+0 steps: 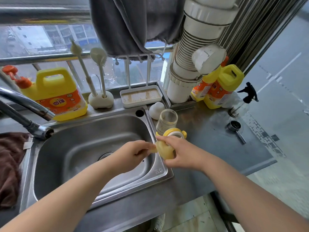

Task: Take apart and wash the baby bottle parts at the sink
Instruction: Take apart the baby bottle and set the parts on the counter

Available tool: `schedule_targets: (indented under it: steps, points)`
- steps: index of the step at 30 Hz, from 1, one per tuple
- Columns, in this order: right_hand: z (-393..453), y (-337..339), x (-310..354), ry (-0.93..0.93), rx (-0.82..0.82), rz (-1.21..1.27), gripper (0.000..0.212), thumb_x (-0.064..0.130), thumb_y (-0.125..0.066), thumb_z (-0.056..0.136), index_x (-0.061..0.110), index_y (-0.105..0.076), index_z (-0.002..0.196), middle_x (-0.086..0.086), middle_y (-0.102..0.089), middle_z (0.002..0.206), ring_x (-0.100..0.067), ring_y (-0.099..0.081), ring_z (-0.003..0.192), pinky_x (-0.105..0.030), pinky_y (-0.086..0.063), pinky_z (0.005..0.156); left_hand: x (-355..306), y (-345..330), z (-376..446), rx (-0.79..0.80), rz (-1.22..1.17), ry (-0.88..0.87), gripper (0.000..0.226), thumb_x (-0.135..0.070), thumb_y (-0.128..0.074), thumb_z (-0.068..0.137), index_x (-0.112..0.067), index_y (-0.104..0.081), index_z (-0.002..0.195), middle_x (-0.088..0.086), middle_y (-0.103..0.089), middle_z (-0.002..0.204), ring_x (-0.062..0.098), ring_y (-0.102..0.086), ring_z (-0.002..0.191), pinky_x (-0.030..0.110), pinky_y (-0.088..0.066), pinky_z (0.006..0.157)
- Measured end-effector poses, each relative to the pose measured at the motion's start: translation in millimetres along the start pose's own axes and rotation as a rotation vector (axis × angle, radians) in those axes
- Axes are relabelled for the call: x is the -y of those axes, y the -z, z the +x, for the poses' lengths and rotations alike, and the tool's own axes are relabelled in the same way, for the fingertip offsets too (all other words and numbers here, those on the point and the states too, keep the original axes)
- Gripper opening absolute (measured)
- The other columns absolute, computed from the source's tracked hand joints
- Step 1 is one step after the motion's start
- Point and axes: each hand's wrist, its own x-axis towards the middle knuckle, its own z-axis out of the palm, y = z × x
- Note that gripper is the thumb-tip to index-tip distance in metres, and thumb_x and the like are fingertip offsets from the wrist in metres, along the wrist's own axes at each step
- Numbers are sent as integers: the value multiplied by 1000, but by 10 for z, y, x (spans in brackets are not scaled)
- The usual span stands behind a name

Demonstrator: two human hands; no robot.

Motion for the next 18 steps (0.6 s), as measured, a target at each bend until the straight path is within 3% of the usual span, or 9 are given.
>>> schedule_targets:
  steps: [4, 8, 12, 15, 18]
  points:
    - [55, -9, 80, 27, -107, 29, 73, 32, -72, 78, 38, -36, 140, 12, -45, 123, -10, -43, 115, -33, -44, 100, 4, -17, -17, -50, -67, 55, 10, -15, -57, 94, -17, -64, 100, -12, -58, 75, 3, -51, 69, 21, -43, 70]
    - [57, -22, 54, 0, -91, -19, 74, 38, -73, 78, 37, -34, 141, 13, -42, 123, -10, -41, 118, -29, -41, 100, 67, -25, -11, -91, -56, 58, 7, -20, -62, 91, -19, -67, 95, -4, -60, 88, 10, -57, 80, 21, -46, 77]
    - [18, -36, -128, -93, -98, -50, 78, 47, -74, 75, 38, -33, 142, 5, -43, 139, -13, -44, 122, -26, -41, 99, 107, -130, 42, -111, -44, 77, 14, -31, -64, 88, -18, -69, 87, -6, -54, 79, 13, -54, 70, 25, -47, 73]
    - [-70, -11, -302, -183, -104, -56, 81, 48, -74, 75, 34, -33, 143, 4, -40, 142, -14, -43, 125, -28, -40, 101, 149, -287, 133, -77, 45, 118, 15, -21, -67, 86, -15, -70, 100, -9, -56, 80, 8, -52, 70, 20, -44, 72]
    - [-165, 53, -493, -279, -130, -41, 83, 49, -74, 74, 33, -34, 144, 3, -40, 142, -14, -44, 125, -30, -41, 102, 151, -469, 274, -57, 86, 165, 19, -15, -66, 86, -13, -66, 105, -6, -61, 87, 14, -58, 82, 23, -46, 77]
